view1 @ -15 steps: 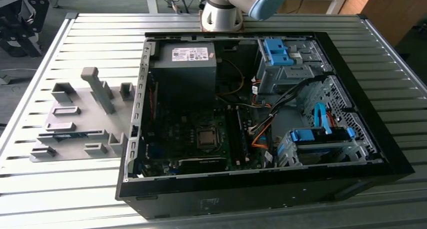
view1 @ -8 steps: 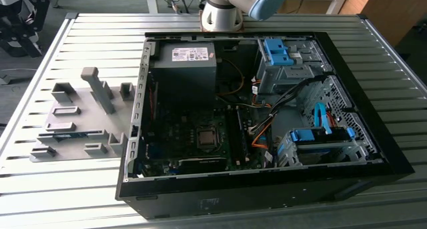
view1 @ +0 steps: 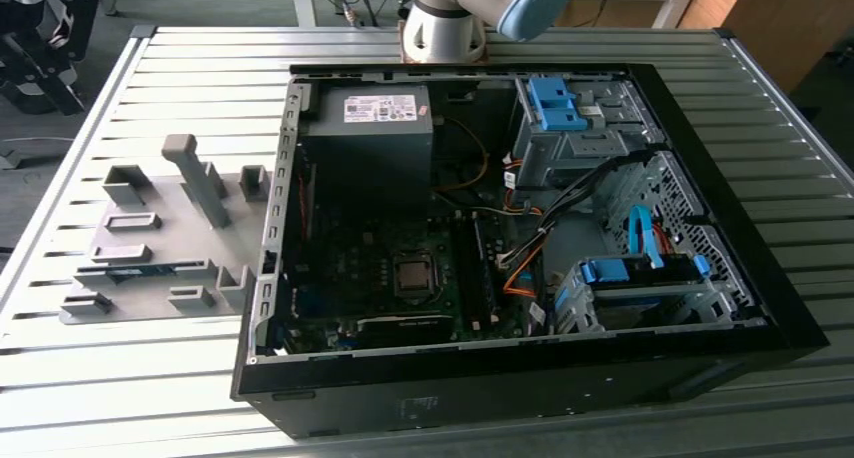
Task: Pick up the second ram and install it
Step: 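Pick up the second ram and move it above second insertion slot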
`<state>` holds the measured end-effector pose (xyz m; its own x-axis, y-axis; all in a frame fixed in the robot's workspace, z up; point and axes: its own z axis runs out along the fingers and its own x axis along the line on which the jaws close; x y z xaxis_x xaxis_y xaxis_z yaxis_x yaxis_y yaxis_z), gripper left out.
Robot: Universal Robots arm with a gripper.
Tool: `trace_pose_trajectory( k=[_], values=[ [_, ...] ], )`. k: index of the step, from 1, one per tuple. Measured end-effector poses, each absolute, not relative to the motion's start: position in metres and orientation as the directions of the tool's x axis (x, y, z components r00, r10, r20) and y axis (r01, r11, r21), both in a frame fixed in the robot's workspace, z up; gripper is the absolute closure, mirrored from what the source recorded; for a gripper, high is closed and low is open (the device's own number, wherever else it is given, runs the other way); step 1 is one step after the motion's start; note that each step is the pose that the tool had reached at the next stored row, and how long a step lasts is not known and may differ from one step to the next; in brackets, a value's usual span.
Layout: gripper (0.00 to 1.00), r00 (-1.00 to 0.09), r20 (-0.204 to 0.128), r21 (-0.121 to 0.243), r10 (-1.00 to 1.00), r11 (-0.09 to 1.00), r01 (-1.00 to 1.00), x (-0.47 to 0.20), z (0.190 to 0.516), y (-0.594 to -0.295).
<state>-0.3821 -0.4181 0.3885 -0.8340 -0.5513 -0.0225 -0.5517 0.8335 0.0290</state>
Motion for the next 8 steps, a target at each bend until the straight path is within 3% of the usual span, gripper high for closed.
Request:
trace_pose_trajectory(
  k=[8],
  values=[
    [0.89, -0.832, -0.023, 0.029, -0.554, 0.832, -0.554, -0.3821, 0.3884, -0.4181]
  ],
)
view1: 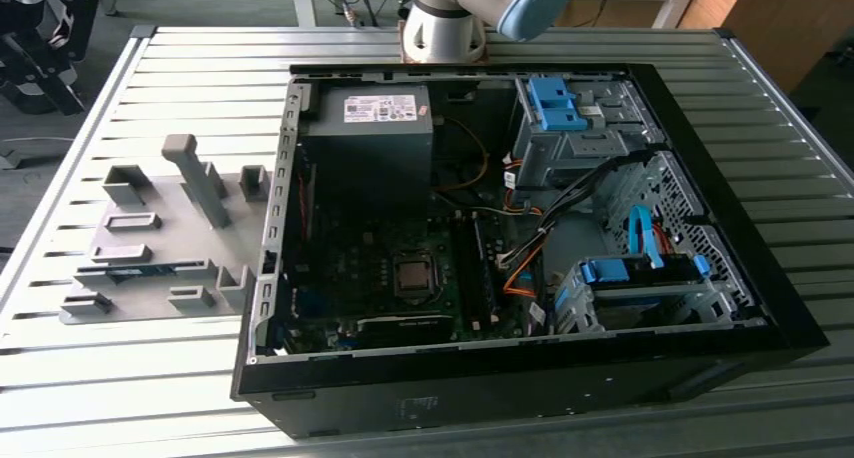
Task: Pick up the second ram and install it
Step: 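Pick up the second ram and move it above second insertion slot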
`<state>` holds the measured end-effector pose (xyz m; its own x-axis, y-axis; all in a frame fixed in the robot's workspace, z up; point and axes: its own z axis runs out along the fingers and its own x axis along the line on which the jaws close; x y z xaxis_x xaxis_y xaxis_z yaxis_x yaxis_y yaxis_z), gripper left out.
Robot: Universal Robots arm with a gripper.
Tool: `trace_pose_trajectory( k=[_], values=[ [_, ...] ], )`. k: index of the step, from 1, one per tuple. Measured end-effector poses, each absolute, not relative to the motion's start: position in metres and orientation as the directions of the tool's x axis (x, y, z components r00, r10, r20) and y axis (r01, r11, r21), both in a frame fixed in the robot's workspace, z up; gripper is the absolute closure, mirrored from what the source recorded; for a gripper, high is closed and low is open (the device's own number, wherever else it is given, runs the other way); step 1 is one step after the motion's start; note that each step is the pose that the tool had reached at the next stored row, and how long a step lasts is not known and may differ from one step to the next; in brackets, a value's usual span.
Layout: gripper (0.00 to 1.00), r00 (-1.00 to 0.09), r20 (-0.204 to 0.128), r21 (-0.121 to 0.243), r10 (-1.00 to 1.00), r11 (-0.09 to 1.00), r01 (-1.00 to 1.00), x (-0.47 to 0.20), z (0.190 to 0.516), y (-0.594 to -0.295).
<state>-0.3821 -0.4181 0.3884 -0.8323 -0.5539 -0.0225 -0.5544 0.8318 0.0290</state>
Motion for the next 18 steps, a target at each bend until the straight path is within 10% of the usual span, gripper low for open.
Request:
trace_pose_trajectory(
  k=[18],
  values=[
    [0.89, -0.791, -0.022, 0.029, -0.611, 0.791, -0.611, -0.3821, 0.3884, -0.4181]
  ],
)
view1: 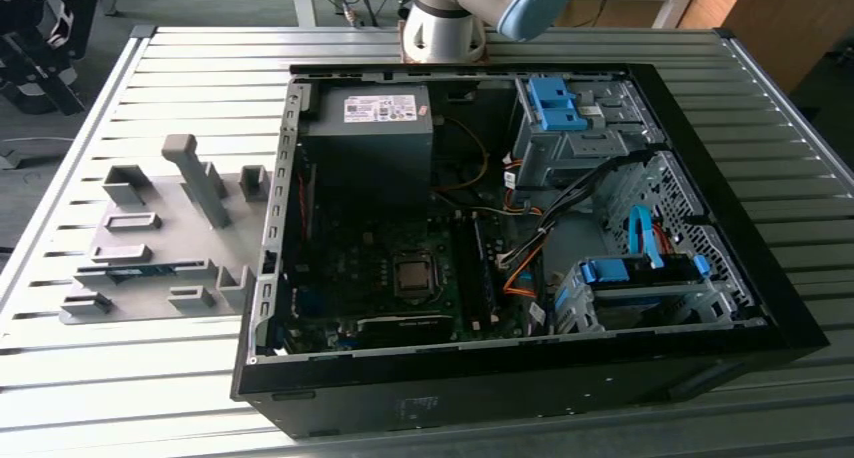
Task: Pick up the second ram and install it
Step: 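Pick up the second ram and move it above second insertion slot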
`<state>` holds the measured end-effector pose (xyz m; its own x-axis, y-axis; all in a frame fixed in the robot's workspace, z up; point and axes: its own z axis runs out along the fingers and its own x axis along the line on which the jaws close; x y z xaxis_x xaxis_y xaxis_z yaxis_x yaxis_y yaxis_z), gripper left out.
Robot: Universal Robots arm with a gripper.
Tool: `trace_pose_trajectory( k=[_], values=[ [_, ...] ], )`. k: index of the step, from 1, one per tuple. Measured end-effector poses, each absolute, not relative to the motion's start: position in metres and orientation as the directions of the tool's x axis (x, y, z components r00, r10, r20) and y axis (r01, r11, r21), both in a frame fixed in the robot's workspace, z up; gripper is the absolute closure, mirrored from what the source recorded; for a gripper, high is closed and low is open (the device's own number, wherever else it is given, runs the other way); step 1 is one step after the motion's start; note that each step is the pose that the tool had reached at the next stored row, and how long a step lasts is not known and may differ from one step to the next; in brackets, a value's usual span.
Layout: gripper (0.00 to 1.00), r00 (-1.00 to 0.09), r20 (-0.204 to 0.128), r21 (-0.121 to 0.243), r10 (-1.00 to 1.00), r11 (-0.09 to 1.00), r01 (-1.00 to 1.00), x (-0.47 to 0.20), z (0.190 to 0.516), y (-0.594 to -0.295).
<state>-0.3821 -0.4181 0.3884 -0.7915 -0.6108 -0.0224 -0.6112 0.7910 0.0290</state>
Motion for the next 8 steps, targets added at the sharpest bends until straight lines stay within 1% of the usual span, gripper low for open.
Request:
trace_pose_trajectory(
  k=[8],
  values=[
    [0.89, -0.726, -0.021, 0.028, -0.687, 0.726, -0.687, -0.3821, 0.3882, -0.4181]
  ],
)
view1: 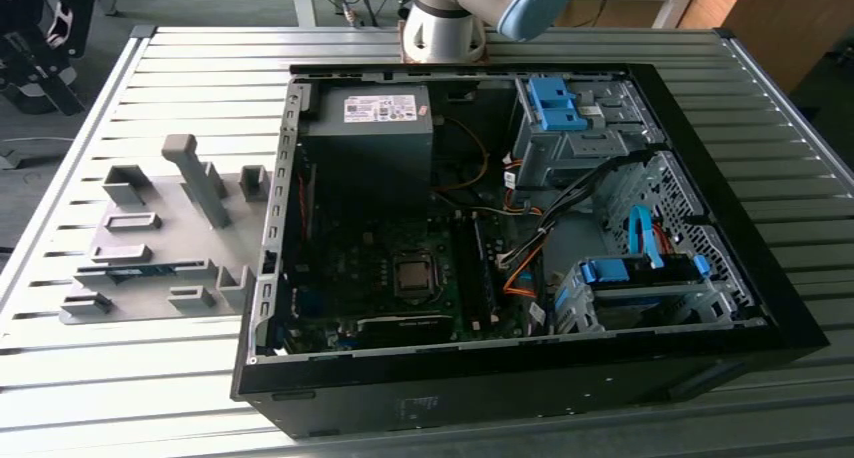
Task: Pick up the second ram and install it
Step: 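Pick up the second ram and move it above second insertion slot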
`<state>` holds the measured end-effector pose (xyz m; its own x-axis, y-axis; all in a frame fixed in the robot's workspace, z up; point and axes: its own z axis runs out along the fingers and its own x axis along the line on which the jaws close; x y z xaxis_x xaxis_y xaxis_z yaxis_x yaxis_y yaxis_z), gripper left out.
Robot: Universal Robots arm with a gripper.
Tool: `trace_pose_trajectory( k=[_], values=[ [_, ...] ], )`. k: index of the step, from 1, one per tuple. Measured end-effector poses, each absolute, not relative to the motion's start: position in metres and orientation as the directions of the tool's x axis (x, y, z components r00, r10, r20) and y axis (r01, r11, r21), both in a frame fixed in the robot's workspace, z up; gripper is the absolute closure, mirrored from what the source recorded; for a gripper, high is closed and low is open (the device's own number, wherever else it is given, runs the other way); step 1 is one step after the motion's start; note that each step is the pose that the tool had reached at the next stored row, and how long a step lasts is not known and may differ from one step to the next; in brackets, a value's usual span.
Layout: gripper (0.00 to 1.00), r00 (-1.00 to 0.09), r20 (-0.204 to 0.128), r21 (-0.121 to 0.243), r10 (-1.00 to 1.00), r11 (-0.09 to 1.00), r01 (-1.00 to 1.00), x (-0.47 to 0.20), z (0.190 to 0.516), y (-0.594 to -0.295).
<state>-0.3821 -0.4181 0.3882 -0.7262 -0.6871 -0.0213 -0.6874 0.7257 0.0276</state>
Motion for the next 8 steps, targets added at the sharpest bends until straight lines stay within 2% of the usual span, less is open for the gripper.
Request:
trace_pose_trajectory(
  k=[8],
  values=[
    [0.89, -0.638, -0.018, 0.025, -0.77, 0.638, -0.77, -0.3821, 0.3879, -0.4181]
  ],
)
